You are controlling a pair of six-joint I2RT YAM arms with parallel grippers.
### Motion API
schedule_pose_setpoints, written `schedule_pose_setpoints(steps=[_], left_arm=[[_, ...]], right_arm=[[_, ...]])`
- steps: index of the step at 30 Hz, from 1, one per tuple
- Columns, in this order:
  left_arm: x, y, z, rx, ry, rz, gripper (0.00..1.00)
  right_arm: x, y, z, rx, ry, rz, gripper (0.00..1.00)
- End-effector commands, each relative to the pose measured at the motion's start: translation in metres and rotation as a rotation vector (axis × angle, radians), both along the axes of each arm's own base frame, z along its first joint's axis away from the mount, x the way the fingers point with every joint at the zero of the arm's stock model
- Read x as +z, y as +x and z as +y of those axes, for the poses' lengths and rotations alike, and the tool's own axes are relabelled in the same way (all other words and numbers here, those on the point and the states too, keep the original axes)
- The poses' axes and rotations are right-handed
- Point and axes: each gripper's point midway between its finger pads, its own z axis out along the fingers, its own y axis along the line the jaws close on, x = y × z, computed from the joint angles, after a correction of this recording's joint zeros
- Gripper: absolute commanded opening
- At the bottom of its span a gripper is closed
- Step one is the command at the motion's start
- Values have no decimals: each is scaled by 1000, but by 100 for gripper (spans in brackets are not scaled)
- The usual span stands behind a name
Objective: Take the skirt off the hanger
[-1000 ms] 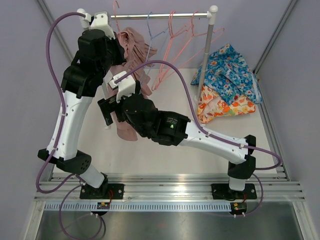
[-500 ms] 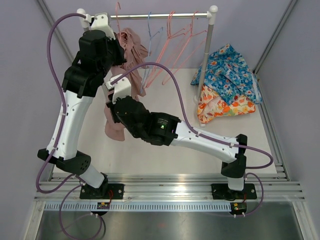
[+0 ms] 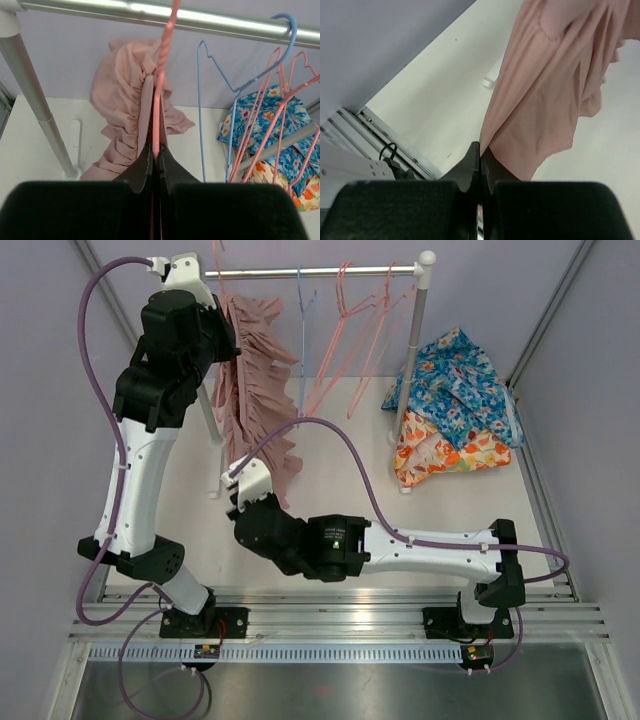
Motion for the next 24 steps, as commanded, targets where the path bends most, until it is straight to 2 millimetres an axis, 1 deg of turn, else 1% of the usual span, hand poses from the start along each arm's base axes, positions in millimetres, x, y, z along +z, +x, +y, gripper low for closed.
schedule_pose_setpoints(steps=[1, 2, 5, 6, 8, 9, 10, 11, 12, 13, 14, 15, 16, 17, 18, 19, 20, 21, 22, 23, 24], left_arm=[[60, 4, 8, 24, -49, -200, 0], [60, 4, 8, 23, -49, -200, 0], [54, 3, 6, 14, -58, -180, 0], [45, 4, 4, 9, -58, -158, 0], [46, -9, 3, -26, -62, -156, 0], [29, -11, 0, -45, -44, -106, 0], [23, -19, -6, -92, -40, -82, 0], [22, -34, -6, -115, -35, -68, 0], [6, -45, -10, -143, -12, -6, 0], [-14, -54, -13, -161, 8, 55, 0], [-16, -74, -8, -166, 12, 67, 0], [-28, -91, -9, -182, 22, 113, 0], [-57, -97, -8, -180, 46, 180, 0], [-63, -108, -6, -183, 46, 191, 0], [-58, -133, 4, -190, 31, 165, 0], [-62, -142, 8, -192, 32, 177, 0], [-62, -151, 12, -189, 30, 180, 0], [-69, -164, 16, -204, 45, 222, 0], [-71, -169, 16, -216, 53, 245, 0], [-65, -174, 18, -218, 52, 240, 0], [-66, -175, 25, -188, 66, 237, 0]], right_arm=[[7, -23, -18, -16, 54, 41, 0], [6, -27, -18, -11, 50, 41, 0], [1, -25, -16, -27, 32, 32, 0], [3, -23, -16, -29, 22, 14, 0], [11, -19, -11, -34, 34, -15, 0], [17, -13, -14, -52, 15, -61, 0], [27, -8, -11, -68, 22, -87, 0], [36, -2, -10, -84, 29, -108, 0], [43, 12, -14, -105, 5, -141, 0], [57, 20, -11, -116, 26, -150, 0], [62, 29, -11, -126, 25, -159, 0], [70, 43, -14, -134, 20, -173, 0], [81, 50, -14, -140, 40, -181, 0], [86, 56, -16, -146, 45, -188, 0], [91, 61, -17, -141, 43, -200, 0], [95, 69, -20, -156, 47, -206, 0], [96, 72, -22, -163, 43, -210, 0], [94, 75, -22, -164, 38, -207, 0], [92, 80, -26, -176, 30, -203, 0], [88, 80, -27, -178, 25, -198, 0], [77, 80, -28, -186, 12, -181, 0]])
